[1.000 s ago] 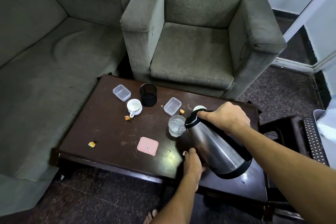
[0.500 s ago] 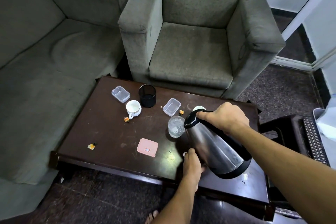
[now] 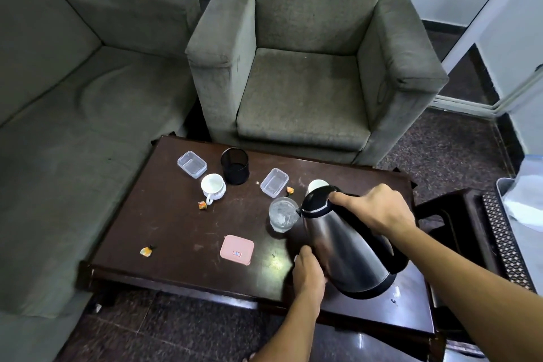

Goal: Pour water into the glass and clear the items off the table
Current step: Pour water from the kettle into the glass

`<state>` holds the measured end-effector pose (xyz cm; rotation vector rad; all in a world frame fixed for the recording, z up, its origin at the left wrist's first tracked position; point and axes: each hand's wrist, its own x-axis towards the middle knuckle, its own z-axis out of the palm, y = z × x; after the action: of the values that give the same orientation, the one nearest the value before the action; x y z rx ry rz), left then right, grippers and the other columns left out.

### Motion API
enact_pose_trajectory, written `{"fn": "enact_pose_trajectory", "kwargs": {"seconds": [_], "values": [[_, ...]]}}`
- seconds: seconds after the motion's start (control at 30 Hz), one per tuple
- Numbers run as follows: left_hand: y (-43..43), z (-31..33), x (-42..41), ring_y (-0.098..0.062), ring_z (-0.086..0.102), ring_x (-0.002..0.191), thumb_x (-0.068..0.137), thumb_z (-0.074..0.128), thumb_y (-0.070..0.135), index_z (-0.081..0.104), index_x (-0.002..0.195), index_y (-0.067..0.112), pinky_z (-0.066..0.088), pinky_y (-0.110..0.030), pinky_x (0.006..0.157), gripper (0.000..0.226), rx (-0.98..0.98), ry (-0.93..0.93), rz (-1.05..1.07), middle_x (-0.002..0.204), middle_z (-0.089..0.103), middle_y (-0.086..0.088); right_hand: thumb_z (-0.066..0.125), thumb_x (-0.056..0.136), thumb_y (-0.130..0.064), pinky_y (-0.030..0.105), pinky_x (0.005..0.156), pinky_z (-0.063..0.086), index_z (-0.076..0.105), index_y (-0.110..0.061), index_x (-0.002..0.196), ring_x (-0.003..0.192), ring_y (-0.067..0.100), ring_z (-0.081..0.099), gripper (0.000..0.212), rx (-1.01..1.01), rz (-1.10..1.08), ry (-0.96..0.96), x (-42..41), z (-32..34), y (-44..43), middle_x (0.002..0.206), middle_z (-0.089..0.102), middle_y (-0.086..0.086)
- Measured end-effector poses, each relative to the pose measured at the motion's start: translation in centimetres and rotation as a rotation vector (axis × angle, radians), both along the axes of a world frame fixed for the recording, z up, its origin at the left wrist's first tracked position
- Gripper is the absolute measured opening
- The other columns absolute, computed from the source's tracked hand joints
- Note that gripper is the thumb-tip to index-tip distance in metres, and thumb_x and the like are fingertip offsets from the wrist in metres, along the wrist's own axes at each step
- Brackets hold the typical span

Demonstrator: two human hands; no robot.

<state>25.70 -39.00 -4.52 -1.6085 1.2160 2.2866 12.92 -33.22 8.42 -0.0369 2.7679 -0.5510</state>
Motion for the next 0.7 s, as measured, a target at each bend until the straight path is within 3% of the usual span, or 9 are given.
{"fn": "enact_pose_trajectory", "kwargs": {"seconds": [0.07, 0.17, 0.27, 0.37, 0.5, 0.63, 0.7], "values": [[0.0, 0.4, -0.2, -0.033, 0.060, 0.110, 0.098, 0.035, 0.038, 0.068, 0.107, 0.015, 0.049, -0.049, 0.102, 0.041, -0.093, -0.024, -0.015, 0.117, 0.069, -0.010, 0.063, 0.040, -0.093, 0.034, 0.048, 0.045, 0.053, -0.008, 0.041, 0.051, 0.022, 0.062, 0.085, -0.048, -0.011, -0.007, 0.0, 0.0, 1.3, 0.038, 0.056, 0.000], [-0.4, 1.4, -0.9, -0.034, 0.060, 0.114, 0.100, 0.034, 0.041, 0.069, 0.113, 0.008, 0.046, -0.041, 0.102, 0.050, -0.207, -0.040, -0.007, 0.123, 0.068, -0.015, 0.067, 0.045, -0.091, 0.040, 0.051, 0.048, 0.042, -0.012, 0.043, 0.043, 0.022, 0.055, 0.082, -0.144, -0.024, -0.026, 0.0, 0.2, 3.3, 0.037, 0.048, 0.003], [-1.0, 3.2, -2.5, -0.031, 0.058, 0.118, 0.101, 0.036, 0.042, 0.066, 0.116, 0.011, 0.041, -0.036, 0.095, 0.046, -0.294, -0.010, 0.001, 0.127, 0.066, -0.010, 0.072, 0.048, -0.086, 0.034, 0.048, 0.038, 0.040, -0.017, 0.047, 0.040, 0.020, 0.045, 0.077, -0.322, -0.066, -0.014, -0.2, 0.6, 5.4, 0.041, 0.041, 0.004], [-1.0, 5.4, -4.4, -0.026, 0.058, 0.119, 0.099, 0.041, 0.046, 0.069, 0.115, 0.019, 0.042, -0.040, 0.104, 0.042, -0.369, 0.097, -0.009, 0.123, 0.068, -0.001, 0.077, 0.050, -0.082, 0.032, 0.048, 0.034, 0.040, -0.017, 0.050, 0.039, 0.018, 0.041, 0.074, -0.507, -0.136, 0.008, -0.2, 1.2, 7.6, 0.045, 0.038, 0.007], [0.3, 8.2, -6.5, -0.021, 0.061, 0.117, 0.101, 0.044, 0.033, 0.073, 0.109, 0.021, 0.042, -0.044, 0.108, 0.032, -0.492, 0.272, -0.010, 0.117, 0.071, 0.001, 0.081, 0.054, -0.074, 0.035, 0.049, 0.034, 0.041, -0.016, 0.050, 0.040, 0.019, 0.036, 0.071, -0.675, -0.170, 0.044, -1.2, 2.7, 10.3, 0.046, 0.036, 0.007], [3.5, 11.7, -8.0, -0.013, 0.063, 0.106, 0.096, 0.042, 0.034, 0.070, 0.085, 0.043, 0.046, -0.035, 0.096, 0.031, -0.575, 0.371, -0.045, 0.107, 0.071, 0.011, 0.078, 0.057, -0.077, 0.025, 0.044, 0.027, 0.041, -0.017, 0.047, 0.037, 0.017, 0.036, 0.071, -0.741, -0.194, 0.087, -2.5, 5.0, 14.4, 0.044, 0.037, 0.007], [5.8, 13.0, -9.1, -0.020, 0.064, 0.107, 0.096, 0.045, 0.032, 0.075, 0.092, 0.031, 0.048, -0.041, 0.098, 0.030, -0.528, 0.382, -0.052, 0.108, 0.073, 0.002, 0.076, 0.062, -0.075, 0.019, 0.040, 0.024, 0.040, -0.016, 0.042, 0.034, 0.014, 0.034, 0.072, -0.748, -0.209, 0.128, -3.0, 6.3, 17.1, 0.039, 0.037, 0.001]]}}
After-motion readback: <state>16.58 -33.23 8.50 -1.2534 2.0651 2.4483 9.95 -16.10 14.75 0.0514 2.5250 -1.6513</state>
